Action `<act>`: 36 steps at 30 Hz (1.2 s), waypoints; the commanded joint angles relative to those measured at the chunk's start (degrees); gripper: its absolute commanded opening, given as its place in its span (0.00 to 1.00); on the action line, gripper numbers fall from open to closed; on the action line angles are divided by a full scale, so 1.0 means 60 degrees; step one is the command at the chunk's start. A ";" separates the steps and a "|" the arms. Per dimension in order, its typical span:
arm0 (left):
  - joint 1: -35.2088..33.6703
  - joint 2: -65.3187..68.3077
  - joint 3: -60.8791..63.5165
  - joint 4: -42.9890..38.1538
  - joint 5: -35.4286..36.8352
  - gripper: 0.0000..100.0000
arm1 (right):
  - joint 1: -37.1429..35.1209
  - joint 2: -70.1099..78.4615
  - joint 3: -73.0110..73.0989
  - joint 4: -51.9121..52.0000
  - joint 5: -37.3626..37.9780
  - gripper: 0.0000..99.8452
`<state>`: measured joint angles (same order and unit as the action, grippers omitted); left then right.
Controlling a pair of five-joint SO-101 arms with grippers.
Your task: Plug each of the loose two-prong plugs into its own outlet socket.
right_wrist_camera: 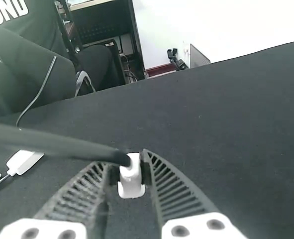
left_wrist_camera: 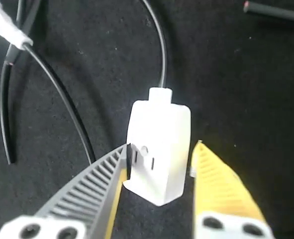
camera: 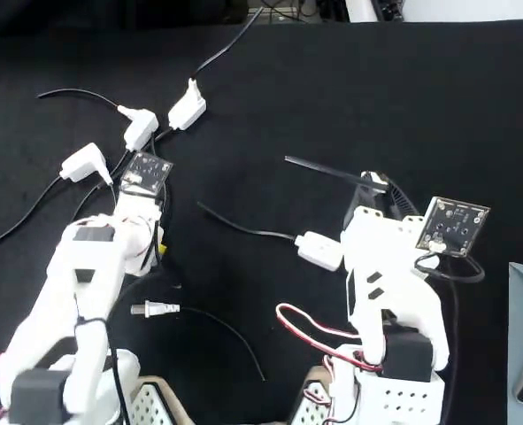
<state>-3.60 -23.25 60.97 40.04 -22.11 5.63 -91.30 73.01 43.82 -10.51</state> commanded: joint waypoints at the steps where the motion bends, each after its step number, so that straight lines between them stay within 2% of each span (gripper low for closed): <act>1: 0.0022 0.0659 -0.0549 0.0161 -0.0029 0.19 | -0.0147 -0.0110 -0.0051 -0.0176 0.0103 0.01; 8: 0.0022 0.0557 -0.0564 0.0147 -0.0073 0.11 | -0.0147 -0.0110 -0.0051 -0.0176 0.0103 0.01; 12: 0.0095 -0.0220 -0.0462 0.0190 -0.0073 0.08 | -0.0147 -0.0110 -0.0051 -0.0176 0.0103 0.01; 14: 0.0330 -0.0806 -0.0520 0.0645 -0.0073 0.07 | -0.0147 -0.0110 -0.0051 -0.0176 0.0103 0.01; 21: 0.2308 -0.3648 -0.0505 0.2520 -0.0015 0.06 | -0.0147 -0.0110 -0.0051 -0.0176 0.0117 0.01; 25: 0.3201 -0.4571 -0.0315 0.3048 -0.0015 0.06 | -0.0147 -0.0110 -0.0051 -0.0176 0.0117 0.01; 29: 0.3524 -0.4425 0.0125 0.2916 -0.0073 0.07 | -0.0147 -0.0110 -0.0051 -0.0176 0.0117 0.01; 34: 0.3495 -0.3634 0.0960 0.1802 -0.0073 0.07 | -0.0147 -0.0110 -0.0051 -0.0176 0.0117 0.01; 36: 0.3465 -0.3209 0.1092 0.1495 -0.0073 0.10 | -0.0147 -0.0110 -0.0051 -0.0176 0.0117 0.01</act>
<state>16.79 -45.85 66.86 53.32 -21.85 5.63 -91.30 73.01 43.82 -10.51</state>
